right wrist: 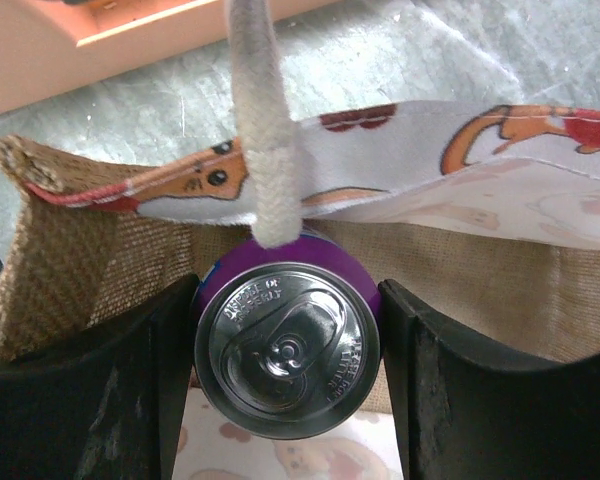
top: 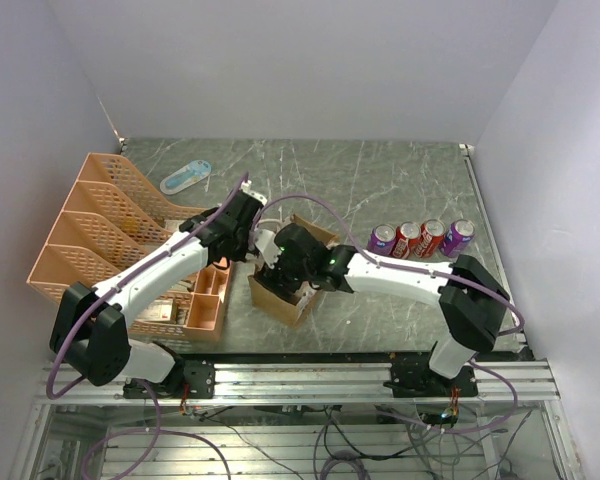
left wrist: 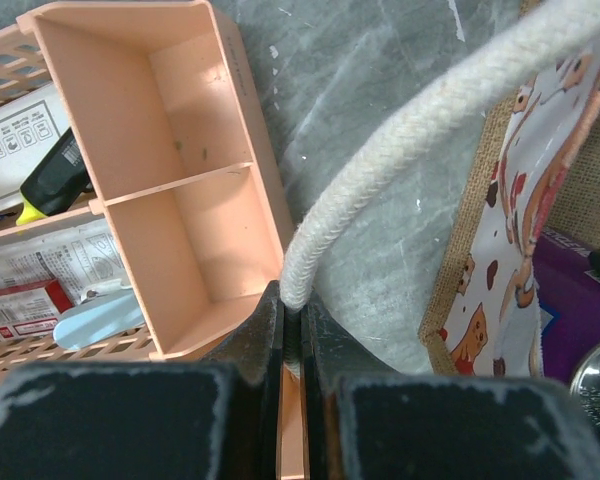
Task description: Take the beverage out of the canvas bag
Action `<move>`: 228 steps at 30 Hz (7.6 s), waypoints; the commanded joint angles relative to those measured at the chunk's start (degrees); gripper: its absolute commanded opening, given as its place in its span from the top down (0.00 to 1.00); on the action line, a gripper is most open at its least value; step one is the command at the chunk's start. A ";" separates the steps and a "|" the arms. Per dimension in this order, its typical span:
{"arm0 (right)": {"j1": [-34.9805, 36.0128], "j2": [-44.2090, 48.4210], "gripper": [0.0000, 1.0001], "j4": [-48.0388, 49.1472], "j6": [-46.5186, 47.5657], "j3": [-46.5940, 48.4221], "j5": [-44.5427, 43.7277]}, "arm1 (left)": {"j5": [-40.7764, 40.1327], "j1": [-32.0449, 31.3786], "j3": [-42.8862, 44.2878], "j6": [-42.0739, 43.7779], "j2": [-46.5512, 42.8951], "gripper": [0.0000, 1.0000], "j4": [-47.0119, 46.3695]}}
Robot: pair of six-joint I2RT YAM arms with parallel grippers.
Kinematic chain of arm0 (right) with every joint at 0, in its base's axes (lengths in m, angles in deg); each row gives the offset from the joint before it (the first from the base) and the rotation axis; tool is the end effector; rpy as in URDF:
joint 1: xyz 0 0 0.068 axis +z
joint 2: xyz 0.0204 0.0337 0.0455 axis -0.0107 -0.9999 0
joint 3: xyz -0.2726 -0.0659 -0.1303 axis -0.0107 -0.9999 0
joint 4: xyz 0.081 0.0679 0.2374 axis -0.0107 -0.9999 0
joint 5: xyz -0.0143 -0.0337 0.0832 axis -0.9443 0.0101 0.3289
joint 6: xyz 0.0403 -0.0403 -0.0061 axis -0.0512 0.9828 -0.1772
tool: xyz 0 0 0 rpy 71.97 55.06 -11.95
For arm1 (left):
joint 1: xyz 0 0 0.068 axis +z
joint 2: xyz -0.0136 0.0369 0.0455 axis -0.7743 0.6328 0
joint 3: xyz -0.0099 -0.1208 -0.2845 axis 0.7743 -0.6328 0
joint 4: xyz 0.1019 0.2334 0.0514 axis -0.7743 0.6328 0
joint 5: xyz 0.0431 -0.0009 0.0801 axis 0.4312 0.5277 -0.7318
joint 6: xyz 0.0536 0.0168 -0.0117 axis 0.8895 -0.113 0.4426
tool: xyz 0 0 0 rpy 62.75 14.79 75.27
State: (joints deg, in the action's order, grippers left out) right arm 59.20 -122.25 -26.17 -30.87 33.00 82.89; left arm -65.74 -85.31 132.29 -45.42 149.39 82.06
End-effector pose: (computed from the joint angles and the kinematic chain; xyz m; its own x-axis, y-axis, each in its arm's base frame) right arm 0.1931 0.3213 0.2554 -0.2725 -0.6465 -0.7126 -0.9092 0.4154 -0.0292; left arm 0.2315 -0.1458 0.2923 -0.7314 0.3567 -0.5812 0.3267 0.9314 0.1604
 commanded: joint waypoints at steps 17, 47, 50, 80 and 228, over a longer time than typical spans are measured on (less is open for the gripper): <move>-0.40 14.73 1.00 13.13 -4.42 -7.18 -6.07 | 1.61 -0.84 1.67 0.50 -0.32 0.93 -0.69; -4.01 31.16 1.00 10.84 -17.48 -3.20 -13.00 | 1.63 -0.79 1.77 0.42 -0.08 0.93 -0.61; -4.00 32.49 1.00 9.19 -17.83 -1.71 -13.75 | 1.61 -0.84 1.81 0.41 -0.06 0.93 -0.61; -38.34 33.18 1.00 4.03 -23.13 -5.31 -48.86 | 2.29 -0.85 1.83 0.48 -0.21 0.93 -0.68; -37.23 62.88 0.00 -30.92 -24.54 13.87 -7.80 | 9.61 -0.94 15.06 -13.50 -42.65 0.01 -5.36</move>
State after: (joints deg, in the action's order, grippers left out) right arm 21.78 -63.39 -49.23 -56.42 40.39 75.57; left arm -58.12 -85.90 143.54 -53.21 111.82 76.44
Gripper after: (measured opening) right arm 0.999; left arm 0.991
